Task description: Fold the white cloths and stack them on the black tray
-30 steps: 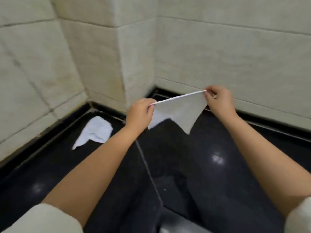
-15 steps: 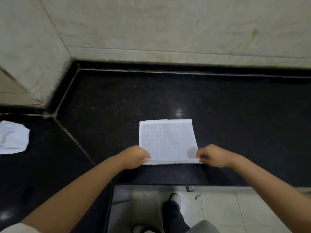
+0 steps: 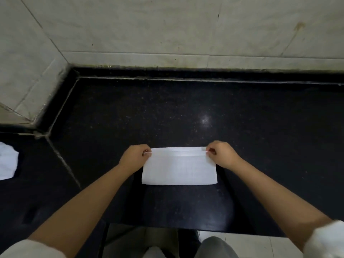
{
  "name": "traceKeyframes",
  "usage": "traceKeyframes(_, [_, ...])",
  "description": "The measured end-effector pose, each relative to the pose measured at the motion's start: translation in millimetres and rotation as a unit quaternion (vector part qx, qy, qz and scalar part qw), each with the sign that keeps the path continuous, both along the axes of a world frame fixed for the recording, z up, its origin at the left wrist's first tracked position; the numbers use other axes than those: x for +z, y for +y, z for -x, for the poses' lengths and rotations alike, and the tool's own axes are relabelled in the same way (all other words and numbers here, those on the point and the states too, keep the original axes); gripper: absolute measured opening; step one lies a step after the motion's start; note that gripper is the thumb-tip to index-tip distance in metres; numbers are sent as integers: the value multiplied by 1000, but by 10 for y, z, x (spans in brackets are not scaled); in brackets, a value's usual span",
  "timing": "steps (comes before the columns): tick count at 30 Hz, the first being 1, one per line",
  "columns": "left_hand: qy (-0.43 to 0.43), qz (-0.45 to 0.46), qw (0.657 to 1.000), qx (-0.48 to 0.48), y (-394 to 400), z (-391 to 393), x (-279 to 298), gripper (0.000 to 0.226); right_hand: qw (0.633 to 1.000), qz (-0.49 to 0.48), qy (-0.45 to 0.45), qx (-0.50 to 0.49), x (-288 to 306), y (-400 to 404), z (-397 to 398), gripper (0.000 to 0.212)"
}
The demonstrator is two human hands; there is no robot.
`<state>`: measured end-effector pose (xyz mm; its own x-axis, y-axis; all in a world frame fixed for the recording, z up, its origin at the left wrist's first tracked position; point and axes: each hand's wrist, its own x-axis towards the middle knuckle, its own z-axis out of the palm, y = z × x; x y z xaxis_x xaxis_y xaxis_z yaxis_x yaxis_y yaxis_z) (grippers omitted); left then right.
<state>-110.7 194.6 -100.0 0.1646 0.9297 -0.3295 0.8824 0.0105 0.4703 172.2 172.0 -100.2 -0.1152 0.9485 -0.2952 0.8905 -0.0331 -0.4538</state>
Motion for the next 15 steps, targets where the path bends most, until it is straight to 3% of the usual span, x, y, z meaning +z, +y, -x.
traceKeyframes(6, [63,-73,995,29,110,-114,-249,20,998,-39,-43,11,-219,146,46,25])
traceKeyframes(11, [108,-68,992,-5,101,-138,-327,31,996,-65,-47,31,-292,66,47,30])
traceKeyframes(15, [147,-55,986,-47,69,-144,-290,27,998,-22,-30,46,-265,100,23,27])
